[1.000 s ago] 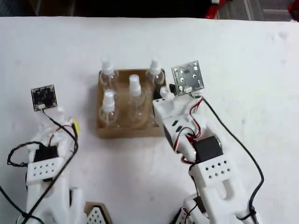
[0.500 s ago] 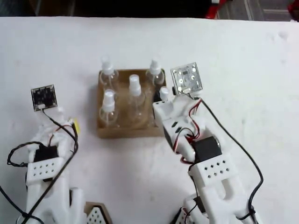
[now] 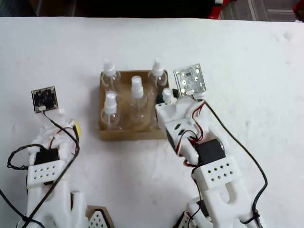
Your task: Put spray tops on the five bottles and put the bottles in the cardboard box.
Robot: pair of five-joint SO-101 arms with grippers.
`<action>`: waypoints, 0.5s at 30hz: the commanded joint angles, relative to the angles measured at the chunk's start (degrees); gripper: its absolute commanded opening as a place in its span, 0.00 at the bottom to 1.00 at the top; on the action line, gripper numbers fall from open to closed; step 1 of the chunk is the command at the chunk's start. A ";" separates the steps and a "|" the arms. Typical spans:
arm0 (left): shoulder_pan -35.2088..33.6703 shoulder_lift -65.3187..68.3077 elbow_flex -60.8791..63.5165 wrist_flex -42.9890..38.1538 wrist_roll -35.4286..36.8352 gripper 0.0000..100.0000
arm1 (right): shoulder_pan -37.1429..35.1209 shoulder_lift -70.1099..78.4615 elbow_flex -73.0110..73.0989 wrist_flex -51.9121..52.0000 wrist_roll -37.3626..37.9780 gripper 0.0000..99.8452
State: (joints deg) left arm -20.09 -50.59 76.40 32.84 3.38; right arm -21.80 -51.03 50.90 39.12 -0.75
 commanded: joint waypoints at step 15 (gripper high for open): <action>0.48 -0.66 -0.26 -0.79 -0.70 0.12 | 0.04 6.11 -3.78 -1.27 -0.09 0.01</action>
State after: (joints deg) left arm -20.09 -50.59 76.40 32.84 3.38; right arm -21.80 -43.21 49.85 39.12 -0.75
